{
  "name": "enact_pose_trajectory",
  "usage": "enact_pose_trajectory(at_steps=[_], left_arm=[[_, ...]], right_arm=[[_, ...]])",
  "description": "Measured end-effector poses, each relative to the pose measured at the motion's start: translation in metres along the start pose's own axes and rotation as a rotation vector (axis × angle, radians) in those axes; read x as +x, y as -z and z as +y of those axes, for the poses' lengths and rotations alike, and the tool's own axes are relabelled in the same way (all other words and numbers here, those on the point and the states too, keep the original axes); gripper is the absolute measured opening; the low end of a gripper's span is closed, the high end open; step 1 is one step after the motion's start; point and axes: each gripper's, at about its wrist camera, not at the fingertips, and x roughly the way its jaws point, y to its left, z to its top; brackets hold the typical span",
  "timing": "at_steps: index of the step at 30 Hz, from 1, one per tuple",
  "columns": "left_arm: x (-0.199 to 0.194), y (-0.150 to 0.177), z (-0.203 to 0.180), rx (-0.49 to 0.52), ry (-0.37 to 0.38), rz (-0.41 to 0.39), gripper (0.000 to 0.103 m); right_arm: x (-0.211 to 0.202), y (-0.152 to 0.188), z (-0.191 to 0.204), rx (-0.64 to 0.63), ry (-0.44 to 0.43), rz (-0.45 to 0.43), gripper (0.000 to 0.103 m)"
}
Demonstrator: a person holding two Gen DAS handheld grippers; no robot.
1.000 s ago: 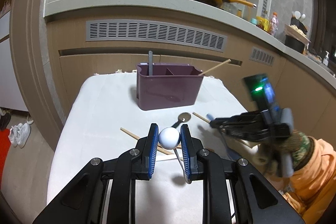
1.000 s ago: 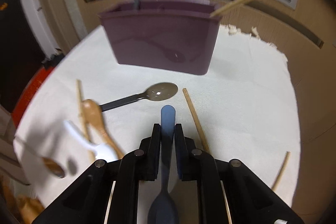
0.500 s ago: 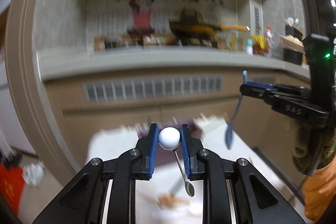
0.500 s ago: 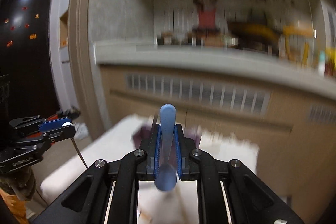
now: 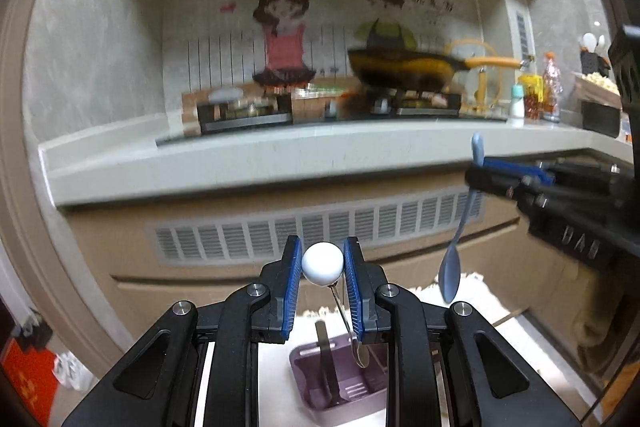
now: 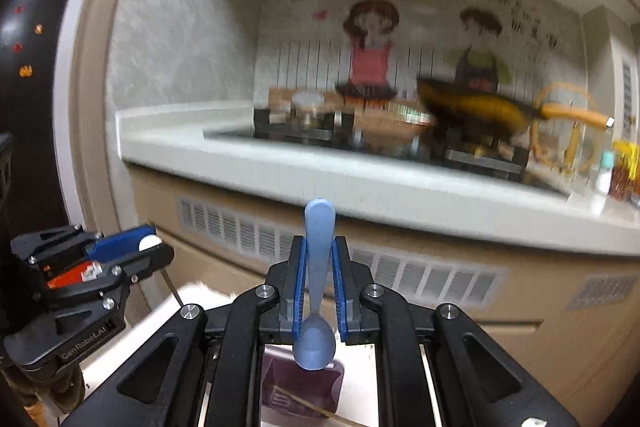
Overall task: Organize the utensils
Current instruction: 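Lower the ball-handled spoon into the holder with the left tool while the right tool drops the blue spoon in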
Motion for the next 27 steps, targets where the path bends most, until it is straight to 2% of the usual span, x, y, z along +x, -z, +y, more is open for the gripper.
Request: enact_pose_trajectory(at_steps=[6, 12, 14, 15, 17, 19, 22, 24, 27], left_arm=[[0.050, 0.042, 0.007, -0.044, 0.028, 0.127, 0.022], [0.083, 0.078, 0.006, -0.075, 0.029, 0.217, 0.024], [0.089, 0.085, 0.005, -0.084, 0.025, 0.236, 0.028], [0.090, 0.088, 0.004, -0.089, 0.019, 0.243, 0.033], [0.090, 0.089, 0.003, -0.095, 0.011, 0.248, 0.037], [0.086, 0.090, 0.003, -0.094, 0.002, 0.244, 0.038], [0.075, 0.087, 0.000, -0.085, -0.014, 0.237, 0.041], [0.064, 0.088, -0.001, -0.084, -0.019, 0.227, 0.054], [0.044, 0.091, -0.004, -0.088, -0.022, 0.218, 0.060]], right_arm=[[0.067, 0.058, 0.002, -0.009, -0.014, 0.187, 0.012], [0.097, 0.099, 0.007, -0.018, -0.046, 0.320, 0.012], [0.102, 0.110, 0.008, -0.023, -0.045, 0.354, 0.013], [0.104, 0.114, 0.007, -0.019, -0.050, 0.364, 0.014], [0.105, 0.120, 0.003, -0.001, -0.064, 0.393, 0.028], [0.101, 0.123, 0.001, 0.010, -0.060, 0.391, 0.032], [0.083, 0.123, 0.004, 0.001, -0.052, 0.363, 0.032], [0.063, 0.121, 0.006, -0.015, -0.054, 0.341, 0.032], [0.026, 0.125, 0.013, -0.047, -0.047, 0.298, 0.041]])
